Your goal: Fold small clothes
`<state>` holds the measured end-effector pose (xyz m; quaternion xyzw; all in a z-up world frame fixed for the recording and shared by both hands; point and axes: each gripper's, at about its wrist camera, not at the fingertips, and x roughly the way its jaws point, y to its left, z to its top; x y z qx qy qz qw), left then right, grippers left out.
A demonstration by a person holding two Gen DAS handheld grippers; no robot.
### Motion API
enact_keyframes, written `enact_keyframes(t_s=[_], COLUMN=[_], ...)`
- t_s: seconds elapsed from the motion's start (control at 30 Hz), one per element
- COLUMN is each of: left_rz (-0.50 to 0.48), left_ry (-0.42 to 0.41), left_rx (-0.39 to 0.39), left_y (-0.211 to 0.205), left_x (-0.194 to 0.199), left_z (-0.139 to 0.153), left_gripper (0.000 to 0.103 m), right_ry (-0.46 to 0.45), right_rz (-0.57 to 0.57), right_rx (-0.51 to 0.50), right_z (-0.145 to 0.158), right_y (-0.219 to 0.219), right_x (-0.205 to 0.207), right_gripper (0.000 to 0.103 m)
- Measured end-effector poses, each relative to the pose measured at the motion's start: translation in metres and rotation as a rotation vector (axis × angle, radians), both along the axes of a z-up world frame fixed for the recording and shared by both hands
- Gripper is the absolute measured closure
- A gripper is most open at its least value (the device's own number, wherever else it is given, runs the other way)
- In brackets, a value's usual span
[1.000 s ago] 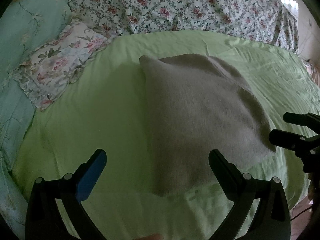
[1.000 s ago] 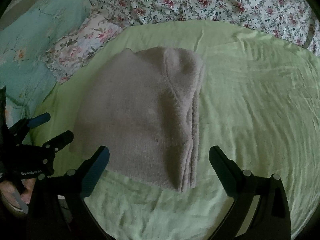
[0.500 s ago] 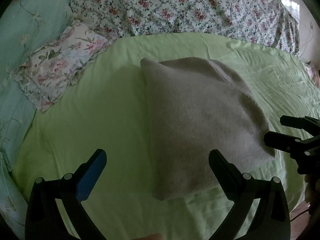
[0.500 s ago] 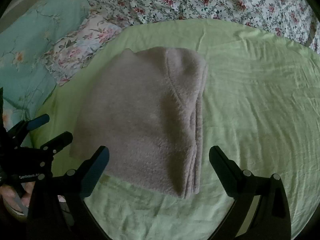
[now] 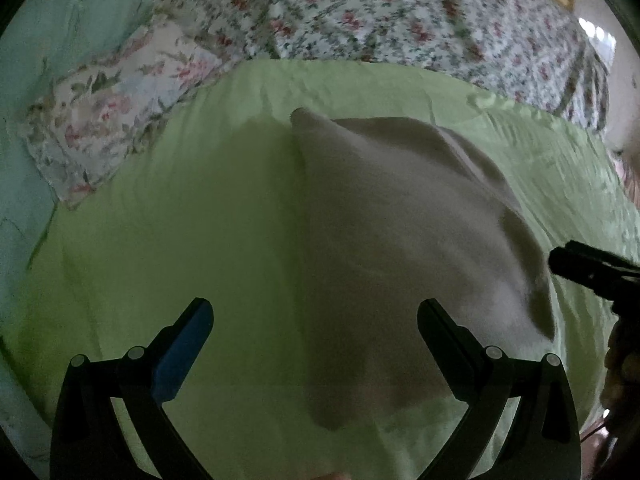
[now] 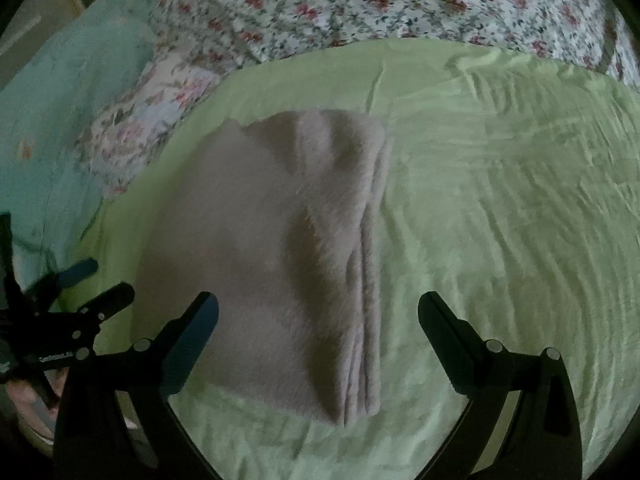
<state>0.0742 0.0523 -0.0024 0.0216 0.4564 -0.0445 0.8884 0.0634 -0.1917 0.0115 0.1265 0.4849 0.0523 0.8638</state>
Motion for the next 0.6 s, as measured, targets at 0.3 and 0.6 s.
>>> enact_keyframes(t_s=[0.3, 0.6], left_rz=[0.044, -0.009], left_ry=[0.068, 0.075], left_rx=[-0.124, -0.103], left_y=[0.022, 0.001], left_x=[0.028, 0.028], left_z=[-0.025, -0.028], left_gripper=[0.001, 0.0], right_ry=[0.023, -0.043], right_rz=[-0.07, -0.047], right_rx=[0.178, 0.056], right_z=[-0.03, -0.014], right_y=[-0.02, -0.017], right_x=[0.038, 0.027], right_gripper=[0.041, 0.087])
